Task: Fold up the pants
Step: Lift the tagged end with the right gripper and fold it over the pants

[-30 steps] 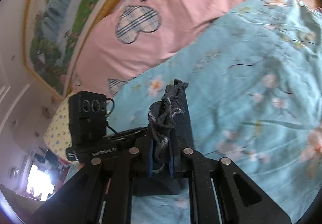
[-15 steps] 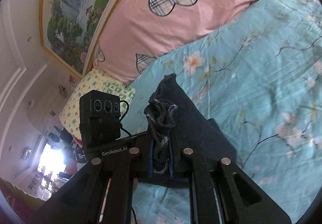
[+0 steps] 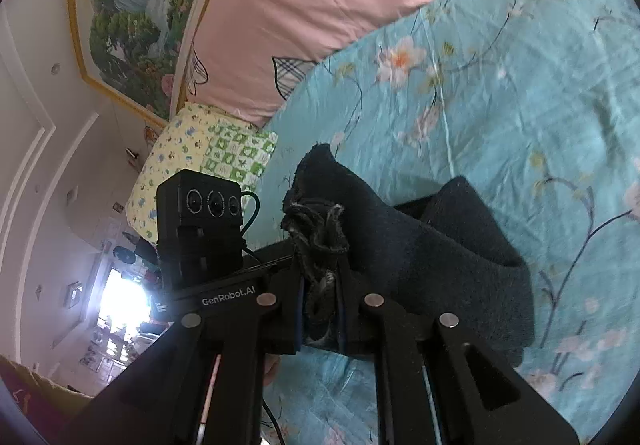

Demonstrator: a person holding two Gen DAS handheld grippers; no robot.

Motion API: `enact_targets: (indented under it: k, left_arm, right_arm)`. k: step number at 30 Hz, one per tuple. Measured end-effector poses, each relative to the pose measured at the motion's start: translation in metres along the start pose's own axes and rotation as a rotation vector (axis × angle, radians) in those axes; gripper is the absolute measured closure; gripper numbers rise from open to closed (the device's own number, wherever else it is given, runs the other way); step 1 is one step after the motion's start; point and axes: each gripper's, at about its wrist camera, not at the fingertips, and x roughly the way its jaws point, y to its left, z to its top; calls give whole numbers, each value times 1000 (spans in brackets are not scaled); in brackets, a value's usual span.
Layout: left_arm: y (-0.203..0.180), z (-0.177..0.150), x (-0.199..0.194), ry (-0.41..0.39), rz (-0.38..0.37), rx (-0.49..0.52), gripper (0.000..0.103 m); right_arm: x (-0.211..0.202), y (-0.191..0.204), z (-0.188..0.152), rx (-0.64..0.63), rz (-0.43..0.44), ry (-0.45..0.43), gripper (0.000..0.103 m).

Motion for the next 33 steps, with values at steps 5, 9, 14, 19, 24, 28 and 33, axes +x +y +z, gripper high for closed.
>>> enact_targets:
  k: [5, 9, 14, 19, 24, 28, 33]
  left_arm:
    - [12, -6, -6, -9, 13, -31, 93]
    - [20, -11, -10, -5, 42, -44, 92]
    - [35, -25, -32, -17, 108, -81, 95]
    - [48, -45, -57, -31, 156, -123, 95]
    - [55, -65, -82, -59, 184, -178, 95]
    - [60, -79, -107, -104, 205, -240, 95]
    - [70, -97, -138, -164, 238, -316, 95]
  right_arm:
    - [14, 2, -5, -3, 3, 16, 90]
    - [23, 5, -8, -10, 8, 28, 90]
    - [36, 3, -13, -10, -21, 56, 90]
    - [46, 4, -20, -19, -44, 102, 86]
    - [57, 9, -30, -45, -59, 154, 72]
    - [65, 17, -37, -75, -79, 184, 59]
    - [71, 29, -38, -92, -41, 206, 57]
